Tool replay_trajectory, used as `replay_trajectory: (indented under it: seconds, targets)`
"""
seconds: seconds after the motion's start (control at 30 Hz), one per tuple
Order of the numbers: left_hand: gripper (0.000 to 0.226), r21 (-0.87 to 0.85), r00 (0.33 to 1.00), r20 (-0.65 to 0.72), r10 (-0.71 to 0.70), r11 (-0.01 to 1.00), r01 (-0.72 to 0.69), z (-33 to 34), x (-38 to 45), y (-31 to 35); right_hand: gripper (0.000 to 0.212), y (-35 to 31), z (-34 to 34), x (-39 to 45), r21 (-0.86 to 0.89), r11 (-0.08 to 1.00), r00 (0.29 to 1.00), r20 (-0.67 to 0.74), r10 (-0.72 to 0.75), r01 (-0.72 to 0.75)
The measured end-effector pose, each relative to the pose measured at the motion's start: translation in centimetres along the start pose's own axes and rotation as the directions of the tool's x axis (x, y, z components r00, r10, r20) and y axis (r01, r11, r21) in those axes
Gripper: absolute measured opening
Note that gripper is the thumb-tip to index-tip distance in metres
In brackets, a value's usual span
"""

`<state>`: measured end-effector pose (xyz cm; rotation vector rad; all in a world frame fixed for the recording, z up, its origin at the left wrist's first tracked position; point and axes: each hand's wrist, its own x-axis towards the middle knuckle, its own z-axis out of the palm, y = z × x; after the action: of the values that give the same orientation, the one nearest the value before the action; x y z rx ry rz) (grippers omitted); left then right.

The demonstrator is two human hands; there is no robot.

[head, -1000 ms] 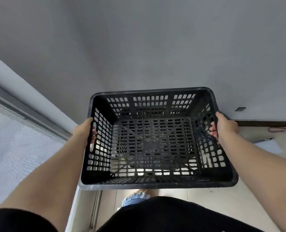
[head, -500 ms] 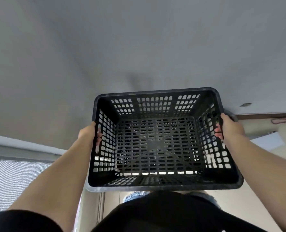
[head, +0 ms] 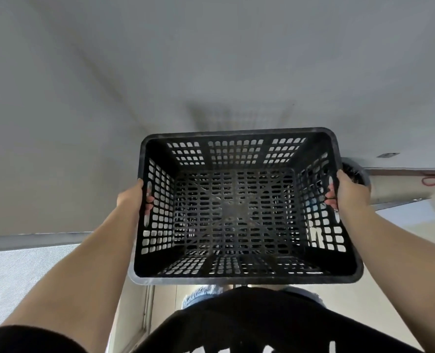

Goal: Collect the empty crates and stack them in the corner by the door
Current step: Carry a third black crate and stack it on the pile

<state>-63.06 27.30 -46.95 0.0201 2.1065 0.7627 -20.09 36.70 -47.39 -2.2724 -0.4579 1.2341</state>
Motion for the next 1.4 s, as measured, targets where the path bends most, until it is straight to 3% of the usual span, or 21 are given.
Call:
replay_trajectory:
  seconds: [0.23, 0.6, 1.1, 1.33, 1.4]
  targets:
    - [0.040, 0.011, 0.999, 0.031, -0.031, 0.999, 0.031, 0.3, 0.7, 0.7, 0.042, 0.0, 0.7, 0.3, -0.005, 1.000, 1.000, -0.018, -0.022, 0.022]
    - [0.042, 0.093, 0.996, 0.083, 0.036, 0.995, -0.044, 0.5, 1.8, 0.2, 0.043, 0.4, 0.2, 0.4, 0.001, 0.999, 0.999, 0.008, -0.042, 0.042]
    - [0.039, 0.024, 0.992, 0.122, 0.029, 0.999, -0.032, 0.2, 1.7, -0.1, 0.045, 0.6, 0.1, 1.9, -0.019, 1.000, 0.996, 0.083, -0.015, 0.016]
    - [0.038, 0.231, 0.997, 0.065, 0.041, 0.971, -0.055, 0.4, 0.8, 0.5, 0.050, 0.2, -1.1, 1.7, -0.100, 0.995, 0.987, 0.158, -0.002, 0.018]
    - [0.044, 0.400, 0.988, -0.003, 0.152, 0.906, -0.138, 0.5, -0.5, 0.9, 0.055, 0.0, -1.6, 1.3, -0.290, 0.947, 0.984, 0.145, -0.101, 0.140]
